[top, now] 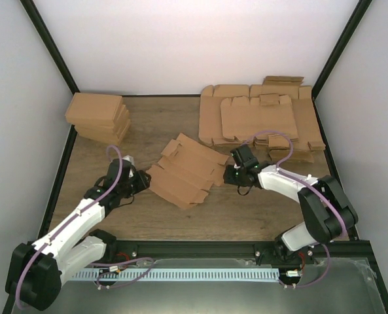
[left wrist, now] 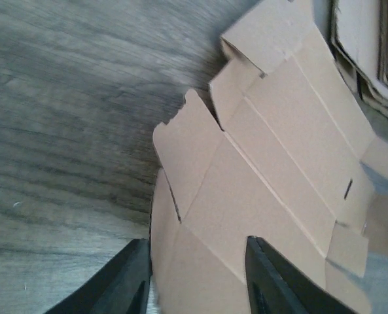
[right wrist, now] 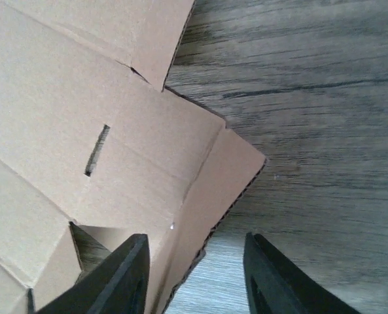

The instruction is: Fold the paper box

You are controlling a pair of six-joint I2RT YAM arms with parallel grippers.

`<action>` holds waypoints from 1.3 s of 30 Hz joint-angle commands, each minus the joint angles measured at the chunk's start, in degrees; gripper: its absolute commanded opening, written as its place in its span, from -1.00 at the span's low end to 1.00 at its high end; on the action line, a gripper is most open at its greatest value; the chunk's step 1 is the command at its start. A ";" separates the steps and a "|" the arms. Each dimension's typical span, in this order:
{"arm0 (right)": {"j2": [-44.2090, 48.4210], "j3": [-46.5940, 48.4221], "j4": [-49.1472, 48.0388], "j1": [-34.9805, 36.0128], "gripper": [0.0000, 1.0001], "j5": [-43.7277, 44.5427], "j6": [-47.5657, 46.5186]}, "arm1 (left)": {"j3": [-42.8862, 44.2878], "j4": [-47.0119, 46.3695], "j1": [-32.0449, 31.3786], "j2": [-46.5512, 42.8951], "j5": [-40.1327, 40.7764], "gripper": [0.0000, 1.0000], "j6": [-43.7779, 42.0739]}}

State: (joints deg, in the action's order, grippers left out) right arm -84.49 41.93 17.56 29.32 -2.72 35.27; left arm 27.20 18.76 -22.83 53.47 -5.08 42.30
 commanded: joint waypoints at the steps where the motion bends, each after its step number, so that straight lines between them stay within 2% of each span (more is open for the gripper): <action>1: 0.02 0.19 -2.49 -1.06 -0.26 -4.02 -0.50 | 1.40 3.21 -0.02 -1.71 4.09 0.05 -0.09; 5: 1.44 -0.48 -2.20 -1.60 -0.65 -3.80 -1.47 | 2.76 5.05 0.00 -4.89 6.62 0.53 -0.47; 7: 2.36 -0.34 -2.11 -1.72 -0.93 -3.61 -2.89 | 5.22 7.39 -0.02 -6.06 8.50 0.68 -1.68; 8: 3.02 -0.21 -2.07 -1.71 -0.98 -3.61 -4.40 | 6.69 8.44 -0.02 -6.62 9.32 0.91 -2.04; 9: 3.54 0.00 -2.08 -1.72 -0.98 -3.61 -5.33 | 8.16 9.16 -0.02 -7.22 9.81 0.96 -3.54; 15: 12.72 -2.02 -5.39 -1.59 -0.99 -8.64 -13.10 | 12.56 5.57 -0.02 -10.18 4.20 1.00 -8.14; 20: 18.62 -2.44 -7.55 -0.66 -0.99 -13.30 -19.73 | 16.64 3.77 0.01 -9.85 2.79 1.00 -17.84; 23: 17.61 -0.26 -7.64 -0.32 -0.99 -16.10 -22.96 | 20.22 3.65 0.08 -9.44 1.27 1.00 -24.88; 28: 14.78 3.21 -9.50 1.27 -0.99 -19.77 -24.46 | 26.90 5.86 0.08 -2.62 -4.52 1.00 -33.72; 32: 13.63 3.05 -10.96 2.16 -0.99 -24.62 -29.18 | 33.25 10.54 0.33 4.20 -10.72 1.00 -38.03; 36: 12.00 4.39 -6.72 2.23 -0.99 -24.57 -34.64 | 33.93 9.26 0.45 6.26 -13.37 1.00 -41.90; 39: 11.29 5.31 -5.10 2.19 -0.99 -22.40 -35.35 | 32.53 8.85 0.26 6.70 -19.65 1.00 -48.79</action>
State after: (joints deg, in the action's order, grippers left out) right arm -72.47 43.68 9.96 31.29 -25.34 4.60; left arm 59.96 27.27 -22.63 60.18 -16.36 3.36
